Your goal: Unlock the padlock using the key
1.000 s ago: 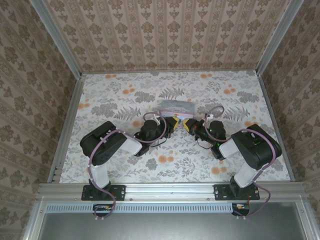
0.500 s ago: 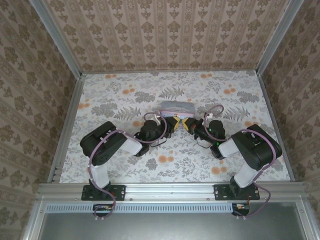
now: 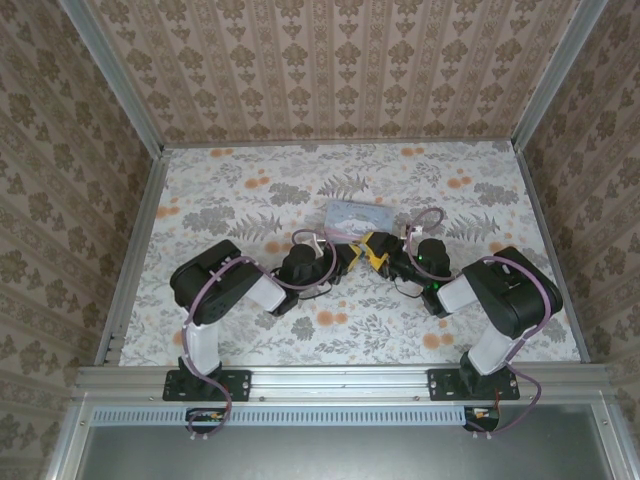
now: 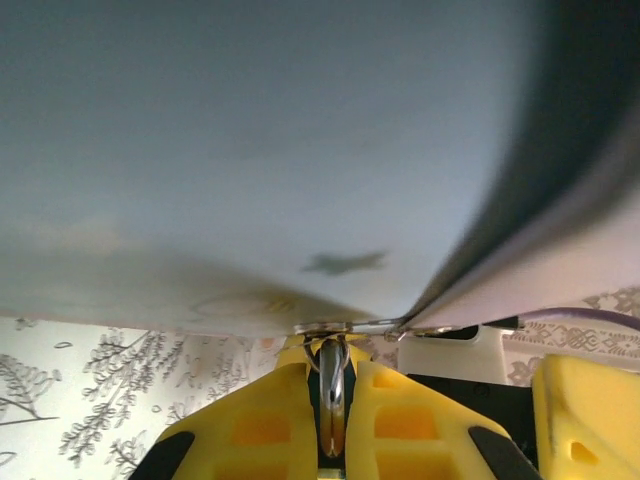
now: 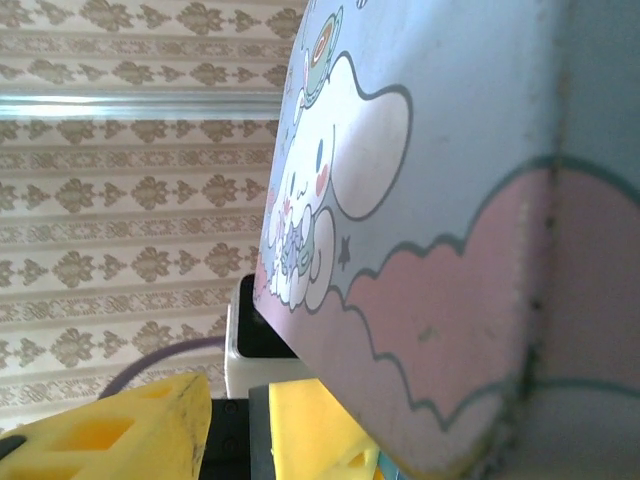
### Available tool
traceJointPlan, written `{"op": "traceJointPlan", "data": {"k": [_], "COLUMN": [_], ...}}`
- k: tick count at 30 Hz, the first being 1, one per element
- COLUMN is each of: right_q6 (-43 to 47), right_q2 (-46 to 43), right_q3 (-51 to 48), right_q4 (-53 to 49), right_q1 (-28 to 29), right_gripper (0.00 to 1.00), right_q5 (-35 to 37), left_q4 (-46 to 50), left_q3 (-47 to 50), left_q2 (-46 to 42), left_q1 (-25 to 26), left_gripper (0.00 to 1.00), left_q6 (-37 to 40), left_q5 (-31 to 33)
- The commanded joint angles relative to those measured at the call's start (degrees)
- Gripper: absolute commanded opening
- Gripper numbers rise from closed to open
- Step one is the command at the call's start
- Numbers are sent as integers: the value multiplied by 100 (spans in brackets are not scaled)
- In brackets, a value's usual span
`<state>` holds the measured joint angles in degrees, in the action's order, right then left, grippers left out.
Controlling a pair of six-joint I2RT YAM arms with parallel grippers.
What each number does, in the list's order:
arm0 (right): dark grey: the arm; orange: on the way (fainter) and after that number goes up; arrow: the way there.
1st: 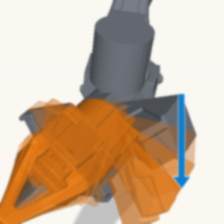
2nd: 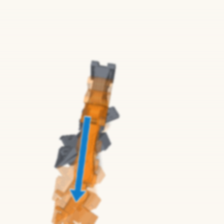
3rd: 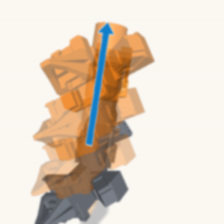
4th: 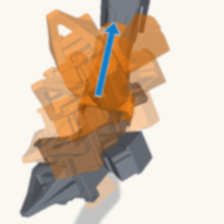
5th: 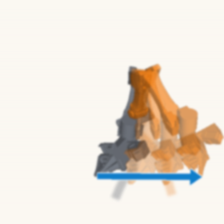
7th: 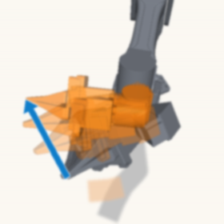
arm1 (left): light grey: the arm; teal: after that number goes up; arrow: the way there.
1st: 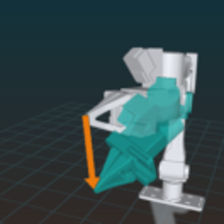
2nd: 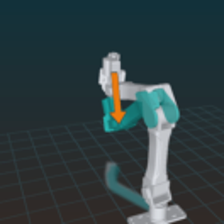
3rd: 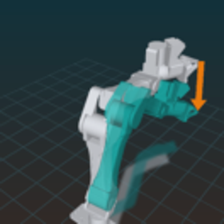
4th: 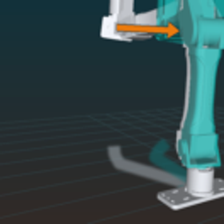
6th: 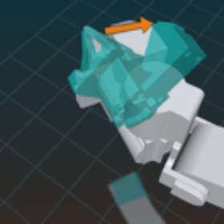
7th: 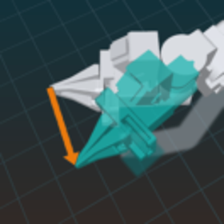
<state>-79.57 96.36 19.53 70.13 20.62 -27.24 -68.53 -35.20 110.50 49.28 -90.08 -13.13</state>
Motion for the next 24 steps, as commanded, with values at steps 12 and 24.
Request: {"op": "traceJointPlan", "data": {"k": [12, 24], "right_q6": [2941, 5579], "right_q2": [-2103, -2561], "right_q3": [115, 911], "right_q4": [-3877, -6340], "right_q1": [-136, 764], "right_gripper": [65, 53], "right_q5": [70, 1301], "left_q4": [752, 1282], "left_q3": [112, -39], "left_q2": [-99, -155], "left_q1": [-243, -287], "left_gripper": [0, 0], "left_q6": [1006, 888], "left_q5": [-914, -1187]}}
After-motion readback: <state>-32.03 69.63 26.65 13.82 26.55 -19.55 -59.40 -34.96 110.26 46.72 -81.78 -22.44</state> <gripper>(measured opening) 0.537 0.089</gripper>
